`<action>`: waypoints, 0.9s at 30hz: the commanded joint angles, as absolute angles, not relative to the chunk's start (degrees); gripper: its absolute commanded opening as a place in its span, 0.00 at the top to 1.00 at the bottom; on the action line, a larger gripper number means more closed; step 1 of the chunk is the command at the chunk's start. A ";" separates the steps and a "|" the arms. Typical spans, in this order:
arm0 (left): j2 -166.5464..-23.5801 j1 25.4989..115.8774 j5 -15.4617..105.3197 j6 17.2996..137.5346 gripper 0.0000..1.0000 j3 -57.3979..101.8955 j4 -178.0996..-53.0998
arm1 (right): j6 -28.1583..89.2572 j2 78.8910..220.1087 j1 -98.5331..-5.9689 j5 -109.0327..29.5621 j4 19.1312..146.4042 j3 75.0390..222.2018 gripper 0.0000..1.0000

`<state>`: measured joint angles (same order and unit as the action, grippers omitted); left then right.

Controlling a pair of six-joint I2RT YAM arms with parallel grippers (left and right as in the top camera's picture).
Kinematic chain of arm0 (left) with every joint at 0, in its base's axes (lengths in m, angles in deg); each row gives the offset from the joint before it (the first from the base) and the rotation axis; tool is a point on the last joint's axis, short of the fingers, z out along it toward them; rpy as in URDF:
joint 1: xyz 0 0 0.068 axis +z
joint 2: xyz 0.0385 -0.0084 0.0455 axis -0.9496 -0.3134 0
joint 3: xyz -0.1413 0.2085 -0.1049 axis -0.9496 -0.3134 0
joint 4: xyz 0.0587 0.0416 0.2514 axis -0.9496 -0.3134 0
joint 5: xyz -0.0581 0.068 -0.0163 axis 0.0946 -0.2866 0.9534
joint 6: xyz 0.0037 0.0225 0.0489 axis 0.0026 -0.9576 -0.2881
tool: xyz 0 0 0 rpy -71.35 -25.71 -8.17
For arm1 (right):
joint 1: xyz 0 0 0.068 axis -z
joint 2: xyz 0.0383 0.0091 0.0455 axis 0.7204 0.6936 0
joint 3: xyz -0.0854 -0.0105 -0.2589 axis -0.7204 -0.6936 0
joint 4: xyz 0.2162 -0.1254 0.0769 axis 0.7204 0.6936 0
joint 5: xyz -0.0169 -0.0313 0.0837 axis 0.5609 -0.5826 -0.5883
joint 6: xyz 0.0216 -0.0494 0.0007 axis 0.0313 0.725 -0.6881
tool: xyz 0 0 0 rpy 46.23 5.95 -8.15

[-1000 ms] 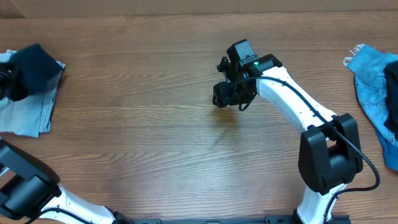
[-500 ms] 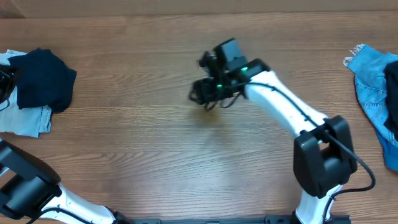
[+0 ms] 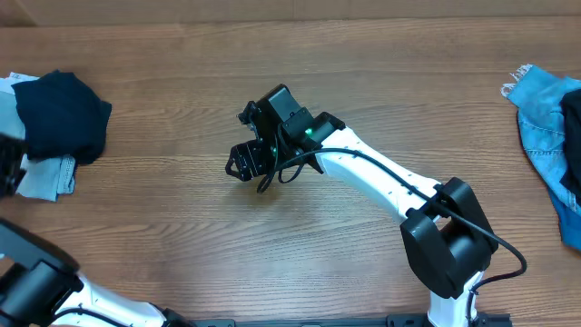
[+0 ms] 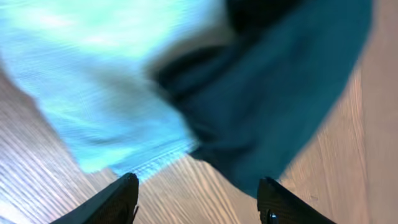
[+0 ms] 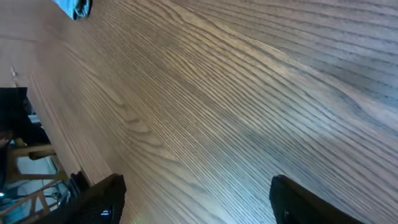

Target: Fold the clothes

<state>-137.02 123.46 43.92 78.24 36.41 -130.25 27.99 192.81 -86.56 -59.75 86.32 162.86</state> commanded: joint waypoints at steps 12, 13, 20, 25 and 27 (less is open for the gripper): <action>-137.32 120.73 57.37 75.92 0.32 17.46 -100.49 | 31.45 193.31 -86.21 -59.64 87.85 163.17 0.23; -137.32 120.40 57.37 77.08 0.32 17.46 -99.04 | 31.45 193.31 -86.21 -59.64 87.87 163.17 0.23; -137.32 118.74 54.48 78.56 0.60 17.48 -94.61 | 31.77 193.31 -86.18 -59.64 89.18 163.17 0.23; -137.30 119.53 58.02 78.98 0.96 21.29 -93.47 | 34.02 193.31 -86.21 -59.64 91.28 163.17 0.24; -137.30 119.51 58.31 78.91 0.96 23.60 -95.31 | 34.02 193.29 -86.18 -59.61 91.26 163.17 0.25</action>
